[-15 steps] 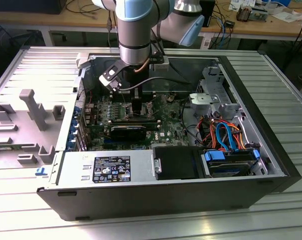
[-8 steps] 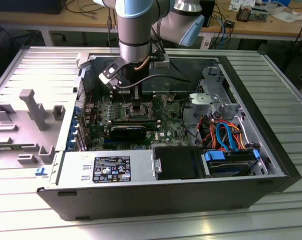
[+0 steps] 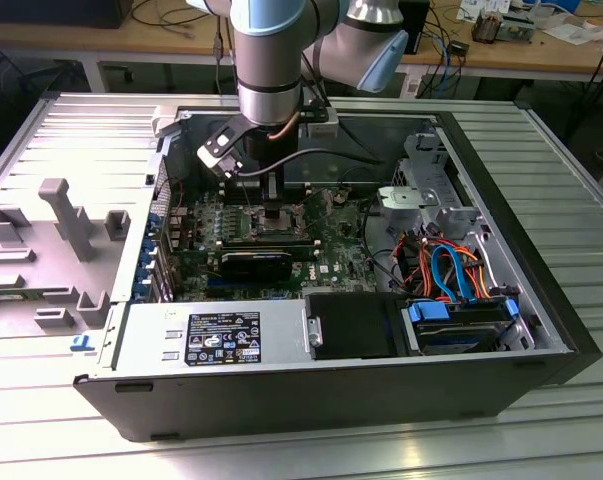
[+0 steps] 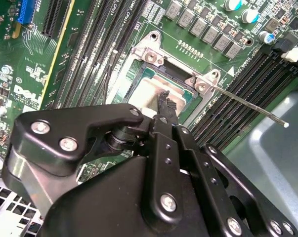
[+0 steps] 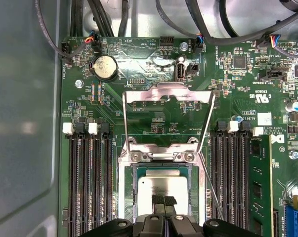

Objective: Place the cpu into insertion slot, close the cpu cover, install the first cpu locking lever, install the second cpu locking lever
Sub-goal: 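Close the cpu cover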

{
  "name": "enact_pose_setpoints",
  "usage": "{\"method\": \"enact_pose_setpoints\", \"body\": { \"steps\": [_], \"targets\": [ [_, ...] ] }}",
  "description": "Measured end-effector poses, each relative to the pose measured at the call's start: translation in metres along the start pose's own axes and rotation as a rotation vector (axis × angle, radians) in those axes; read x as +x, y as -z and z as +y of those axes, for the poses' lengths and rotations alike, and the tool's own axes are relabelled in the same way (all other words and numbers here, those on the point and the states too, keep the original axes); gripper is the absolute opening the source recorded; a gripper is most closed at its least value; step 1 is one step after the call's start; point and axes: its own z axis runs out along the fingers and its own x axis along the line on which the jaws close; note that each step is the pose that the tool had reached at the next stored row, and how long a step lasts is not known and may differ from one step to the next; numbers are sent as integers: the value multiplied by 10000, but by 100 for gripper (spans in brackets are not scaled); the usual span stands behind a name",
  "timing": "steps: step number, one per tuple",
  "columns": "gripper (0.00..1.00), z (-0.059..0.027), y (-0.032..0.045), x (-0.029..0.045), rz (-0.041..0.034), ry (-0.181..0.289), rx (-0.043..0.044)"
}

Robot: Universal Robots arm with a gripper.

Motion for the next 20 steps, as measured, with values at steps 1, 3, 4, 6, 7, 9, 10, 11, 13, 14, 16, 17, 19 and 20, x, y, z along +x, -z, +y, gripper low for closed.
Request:
{"method": "enact_pose_setpoints", "body": {
  "steps": [1, 3, 4, 6, 7, 9, 10, 11, 13, 14, 16, 17, 19, 20],
  "targets": [
    [11, 0, 12, -1, -1, 0, -1],
    [11, 0, 13, 0, -1, 0, -1],
    [11, 0, 13, 0, -1, 0, -1],
    [11, 1, 13, -1, -1, 0, -1],
    [11, 1, 13, 0, -1, 0, -1],
    [11, 0, 13, -1, -1, 0, -1],
    [11, 0, 13, -1, -1, 0, -1],
    [11, 0, 14, -1, 2, 0, -1],
    [11, 0, 15, -11, 55, -2, 1],
    [11, 0, 14, -16, 102, -4, 1],
    [11, 1, 12, -14, 121, -4, -2],
    [11, 1, 13, -15, 124, -4, -1],
    [11, 1, 13, -15, 135, -4, -1],
    [11, 0, 13, -15, 144, -5, 0]
  ]
}}
